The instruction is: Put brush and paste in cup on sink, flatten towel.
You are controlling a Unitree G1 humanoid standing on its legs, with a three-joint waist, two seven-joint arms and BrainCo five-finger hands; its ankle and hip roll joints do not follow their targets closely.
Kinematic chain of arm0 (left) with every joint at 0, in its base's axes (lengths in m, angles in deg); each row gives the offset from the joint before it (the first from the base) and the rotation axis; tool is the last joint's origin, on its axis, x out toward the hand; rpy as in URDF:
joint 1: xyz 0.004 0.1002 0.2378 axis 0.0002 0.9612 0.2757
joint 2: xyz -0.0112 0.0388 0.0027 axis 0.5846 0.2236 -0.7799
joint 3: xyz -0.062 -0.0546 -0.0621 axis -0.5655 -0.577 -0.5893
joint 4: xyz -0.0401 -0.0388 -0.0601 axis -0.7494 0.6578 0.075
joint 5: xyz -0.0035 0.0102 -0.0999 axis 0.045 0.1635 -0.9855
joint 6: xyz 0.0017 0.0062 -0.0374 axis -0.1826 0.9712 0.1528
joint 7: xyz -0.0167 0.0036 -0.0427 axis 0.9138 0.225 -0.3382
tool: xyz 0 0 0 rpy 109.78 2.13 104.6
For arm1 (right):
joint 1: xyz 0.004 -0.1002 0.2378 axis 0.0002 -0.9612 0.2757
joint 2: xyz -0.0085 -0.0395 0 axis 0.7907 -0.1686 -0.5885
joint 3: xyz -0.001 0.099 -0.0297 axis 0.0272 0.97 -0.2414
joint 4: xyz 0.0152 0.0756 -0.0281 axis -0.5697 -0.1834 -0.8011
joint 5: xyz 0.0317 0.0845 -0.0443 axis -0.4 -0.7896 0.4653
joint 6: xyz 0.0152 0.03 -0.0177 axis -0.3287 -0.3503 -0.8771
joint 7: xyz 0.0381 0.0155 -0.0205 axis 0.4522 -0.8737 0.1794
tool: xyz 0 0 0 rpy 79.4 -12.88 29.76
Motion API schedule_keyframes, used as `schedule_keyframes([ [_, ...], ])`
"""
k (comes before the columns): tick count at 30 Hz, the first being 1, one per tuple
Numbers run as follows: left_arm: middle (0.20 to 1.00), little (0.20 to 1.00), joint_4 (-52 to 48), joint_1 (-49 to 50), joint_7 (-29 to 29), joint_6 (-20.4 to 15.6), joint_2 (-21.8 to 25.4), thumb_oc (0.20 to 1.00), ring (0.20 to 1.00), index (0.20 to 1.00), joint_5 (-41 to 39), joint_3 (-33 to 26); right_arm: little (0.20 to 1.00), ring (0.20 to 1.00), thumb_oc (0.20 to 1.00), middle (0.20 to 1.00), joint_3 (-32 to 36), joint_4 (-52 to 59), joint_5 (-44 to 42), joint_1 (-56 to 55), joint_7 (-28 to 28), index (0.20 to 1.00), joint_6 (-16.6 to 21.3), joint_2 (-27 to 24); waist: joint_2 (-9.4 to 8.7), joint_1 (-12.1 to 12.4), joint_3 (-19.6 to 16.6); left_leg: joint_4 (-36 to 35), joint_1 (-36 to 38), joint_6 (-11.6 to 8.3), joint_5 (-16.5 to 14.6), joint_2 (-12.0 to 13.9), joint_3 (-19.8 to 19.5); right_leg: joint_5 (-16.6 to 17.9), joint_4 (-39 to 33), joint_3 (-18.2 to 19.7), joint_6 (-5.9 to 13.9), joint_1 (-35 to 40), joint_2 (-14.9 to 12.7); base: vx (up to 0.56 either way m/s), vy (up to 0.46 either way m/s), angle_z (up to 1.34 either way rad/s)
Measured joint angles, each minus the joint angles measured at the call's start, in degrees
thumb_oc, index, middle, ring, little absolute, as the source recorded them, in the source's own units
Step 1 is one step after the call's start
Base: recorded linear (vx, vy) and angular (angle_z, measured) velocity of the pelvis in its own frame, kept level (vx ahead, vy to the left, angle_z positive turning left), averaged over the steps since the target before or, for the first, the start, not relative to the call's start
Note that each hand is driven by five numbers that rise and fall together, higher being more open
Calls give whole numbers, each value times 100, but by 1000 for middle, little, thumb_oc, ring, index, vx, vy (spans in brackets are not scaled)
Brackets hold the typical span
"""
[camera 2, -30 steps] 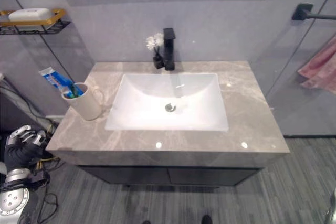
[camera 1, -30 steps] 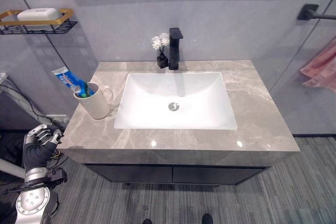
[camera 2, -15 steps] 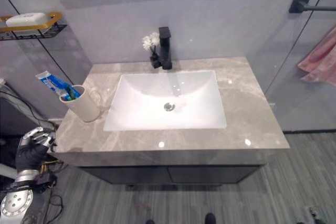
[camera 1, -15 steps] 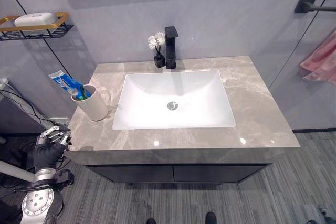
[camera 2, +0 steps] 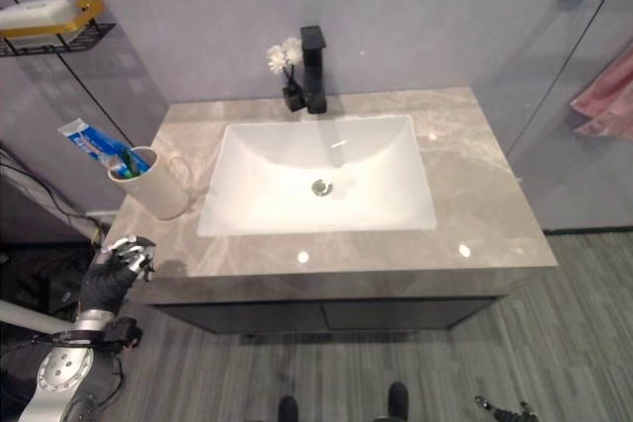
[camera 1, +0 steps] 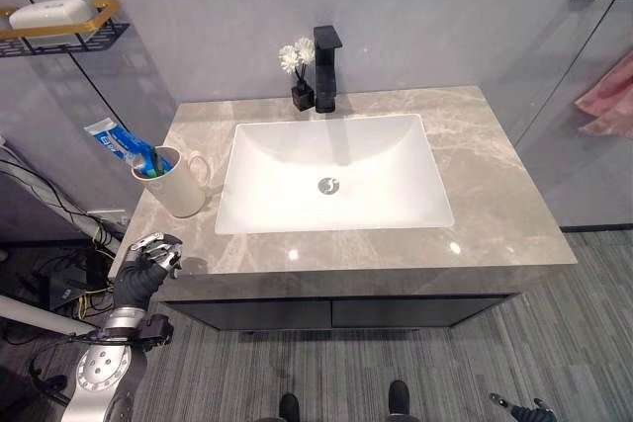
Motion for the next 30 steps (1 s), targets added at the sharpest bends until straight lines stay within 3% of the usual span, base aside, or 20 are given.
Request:
schedule_keyframes([
  [4, 200, 200, 42, -24, -30, 46, 70, 200, 200, 200, 5, -5, 1000, 1000, 1000, 1000, -155, -11, 197, -45, 48, 1000, -20, 83, -4, -102, 122, -36, 168, 113, -76, -1, 41, -78, 512, 82, -40, -123, 15, 25, 120, -11],
  [5, 200, 200, 81, -14, -28, 48, 144, 200, 200, 200, 8, -21, 1000, 1000, 1000, 1000, -293, -31, 219, -46, 55, 1000, -23, 179, -3, -125, 117, -40, 176, 134, -72, 82, 3, -525, 857, 391, 33, -252, 316, 0, 0, 0],
  [6, 200, 200, 83, -6, -30, 48, 209, 200, 200, 200, 13, -25, 1000, 1000, 1000, 1000, -346, -41, 221, -115, 56, 1000, -24, 228, -50, -129, 103, -39, 165, 117, -65, 77, 14, -658, 863, 368, -84, -263, 409, 40, 19, -3],
  [11, 200, 200, 270, 74, 10, 71, 189, 200, 200, 200, 109, -224, 1000, 1000, 1000, 1000, -549, -108, 448, -337, 55, 1000, -26, 332, -38, -118, 127, -11, 154, -74, -40, 320, 62, -604, 875, 168, -177, -328, 655, 76, -30, -4],
  [18, 200, 200, 286, -76, -31, 72, 124, 200, 200, 200, 117, -196, 1000, 1000, 1000, 1000, -699, -189, 837, -262, 80, 1000, -34, 231, 271, -114, 149, 270, 110, -260, -100, 639, -8, -527, 297, -22, -343, 104, 964, 122, -84, 5],
  [22, 200, 200, 312, -385, -43, 67, 76, 200, 200, 200, 108, -116, 1000, 1000, 1000, 1000, -696, -163, 836, -191, 82, 1000, -24, -1, 306, -78, 188, 1269, -538, -374, -52, 639, -6, -543, 269, -201, -440, 148, 916, 33, -18, 42],
  [23, 200, 200, 327, -519, -47, 66, 62, 200, 200, 200, 103, -4, 1000, 1000, 1000, 1000, -688, -132, 834, -199, 71, 1000, -21, -72, 328, -107, 213, 1270, -663, -513, 168, 669, 61, -574, 244, -387, -503, 185, 830, 136, 62, 68],
  [25, 200, 200, 324, -533, -103, 60, 38, 200, 200, 200, 103, 41, 1000, 1000, 1000, 1000, -678, -63, 831, -208, 52, 1000, -22, -146, 261, -127, 272, 1129, -693, -398, 282, 678, 430, -586, 199, -503, -655, 151, 743, 142, 82, 50],
  [27, 200, 200, 330, -456, -113, 64, 18, 200, 200, 200, 103, 44, 1000, 1000, 1000, 1000, -692, -9, 832, -142, 47, 1000, -11, -215, 238, -90, 276, 1052, -668, -250, 146, 668, 446, -596, 318, -441, -667, 1, 646, 151, 116, 11],
  [30, 200, 200, 320, -604, -110, 64, -25, 200, 200, 200, 104, 56, 1000, 1000, 1000, 1000, -696, -29, 833, -102, 49, 1000, -29, -165, 221, -175, 295, 667, -599, -267, 171, 949, 386, -584, 303, -443, -650, -60, 634, 133, 126, 17],
])
